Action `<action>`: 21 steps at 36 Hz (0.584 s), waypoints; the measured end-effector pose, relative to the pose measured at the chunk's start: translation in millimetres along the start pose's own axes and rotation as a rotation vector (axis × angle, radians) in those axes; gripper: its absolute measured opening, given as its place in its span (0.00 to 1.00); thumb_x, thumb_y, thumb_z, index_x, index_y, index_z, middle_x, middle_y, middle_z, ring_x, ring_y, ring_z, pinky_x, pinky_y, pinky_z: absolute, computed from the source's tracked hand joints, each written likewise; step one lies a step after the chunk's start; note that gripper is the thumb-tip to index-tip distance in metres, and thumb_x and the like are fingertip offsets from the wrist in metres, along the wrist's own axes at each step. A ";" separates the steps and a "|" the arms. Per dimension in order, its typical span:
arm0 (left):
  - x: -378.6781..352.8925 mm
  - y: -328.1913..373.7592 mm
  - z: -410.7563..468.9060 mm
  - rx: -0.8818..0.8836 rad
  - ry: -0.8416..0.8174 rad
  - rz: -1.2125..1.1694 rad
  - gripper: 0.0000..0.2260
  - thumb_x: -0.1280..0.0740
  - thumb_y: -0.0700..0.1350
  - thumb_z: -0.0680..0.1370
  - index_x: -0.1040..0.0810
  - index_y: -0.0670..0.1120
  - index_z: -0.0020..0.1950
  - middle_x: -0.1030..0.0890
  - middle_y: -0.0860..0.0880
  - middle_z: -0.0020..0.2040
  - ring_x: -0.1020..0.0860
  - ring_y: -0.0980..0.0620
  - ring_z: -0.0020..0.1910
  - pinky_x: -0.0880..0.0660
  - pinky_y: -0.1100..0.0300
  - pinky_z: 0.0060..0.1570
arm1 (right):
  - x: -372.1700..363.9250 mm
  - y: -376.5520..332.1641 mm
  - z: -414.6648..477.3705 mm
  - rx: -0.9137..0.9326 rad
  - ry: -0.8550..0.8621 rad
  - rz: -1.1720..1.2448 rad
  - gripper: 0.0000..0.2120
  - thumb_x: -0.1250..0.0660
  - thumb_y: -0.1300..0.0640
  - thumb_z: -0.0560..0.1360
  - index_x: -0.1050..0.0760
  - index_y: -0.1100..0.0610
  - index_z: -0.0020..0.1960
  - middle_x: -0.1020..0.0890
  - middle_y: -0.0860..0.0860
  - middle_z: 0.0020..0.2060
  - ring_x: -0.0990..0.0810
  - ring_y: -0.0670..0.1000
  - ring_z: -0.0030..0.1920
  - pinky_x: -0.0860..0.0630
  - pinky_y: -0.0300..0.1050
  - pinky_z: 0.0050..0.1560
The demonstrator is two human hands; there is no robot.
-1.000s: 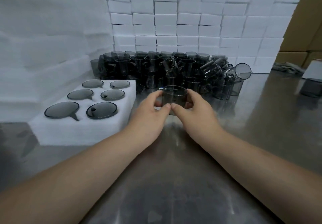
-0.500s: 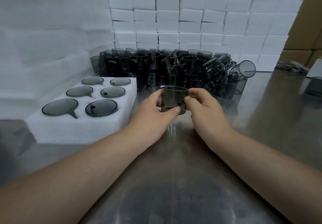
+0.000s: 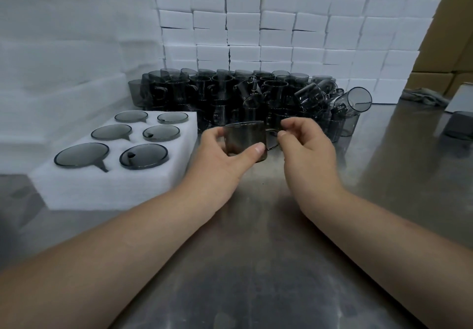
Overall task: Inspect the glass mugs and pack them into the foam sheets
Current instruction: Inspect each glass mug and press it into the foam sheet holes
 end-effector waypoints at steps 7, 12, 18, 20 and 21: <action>1.4 0.9 -1.9 0.052 -0.021 -0.020 0.15 0.35 0.61 0.71 0.30 0.55 0.52 0.20 0.58 0.39 0.22 0.63 0.31 0.32 0.62 0.34 | -0.9 5.2 2.0 -0.088 -0.027 -0.031 0.06 0.38 0.55 0.76 0.32 0.44 0.48 0.26 0.42 0.35 0.27 0.39 0.36 0.28 0.40 0.45; 0.4 2.9 -3.0 0.066 -0.053 -0.043 0.13 0.41 0.60 0.76 0.28 0.52 0.49 0.20 0.56 0.46 0.20 0.56 0.33 0.25 0.55 0.41 | -6.2 7.0 -1.7 -0.216 -0.154 0.005 0.15 0.40 0.48 0.77 0.30 0.53 0.60 0.22 0.43 0.42 0.23 0.43 0.43 0.27 0.47 0.52; -0.1 2.0 -3.9 0.002 -0.080 0.013 0.15 0.42 0.64 0.72 0.27 0.56 0.49 0.19 0.56 0.44 0.20 0.56 0.35 0.26 0.52 0.46 | -9.3 6.4 -9.4 -0.298 -0.320 0.055 0.09 0.34 0.47 0.73 0.31 0.46 0.50 0.22 0.47 0.42 0.21 0.39 0.37 0.25 0.44 0.43; -0.8 2.4 -4.7 0.003 -0.086 0.041 0.11 0.43 0.61 0.77 0.26 0.57 0.49 0.19 0.58 0.44 0.20 0.56 0.36 0.25 0.54 0.46 | -8.6 6.2 -8.4 -0.300 -0.307 0.083 0.08 0.33 0.49 0.72 0.31 0.47 0.49 0.22 0.47 0.40 0.21 0.39 0.37 0.25 0.44 0.42; -0.3 3.6 -5.3 0.008 -0.093 0.058 0.10 0.44 0.59 0.77 0.26 0.57 0.49 0.19 0.58 0.44 0.20 0.55 0.38 0.25 0.55 0.46 | -8.5 6.5 -7.7 -0.301 -0.302 0.099 0.09 0.32 0.50 0.72 0.30 0.48 0.49 0.21 0.48 0.40 0.20 0.41 0.37 0.24 0.44 0.43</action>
Point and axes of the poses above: each hand's wrist, its own z-axis towards the middle knuckle, its own x-axis out of the back of the hand, y = z × x, the point moved 2 cm from there along z, towards the middle knuckle
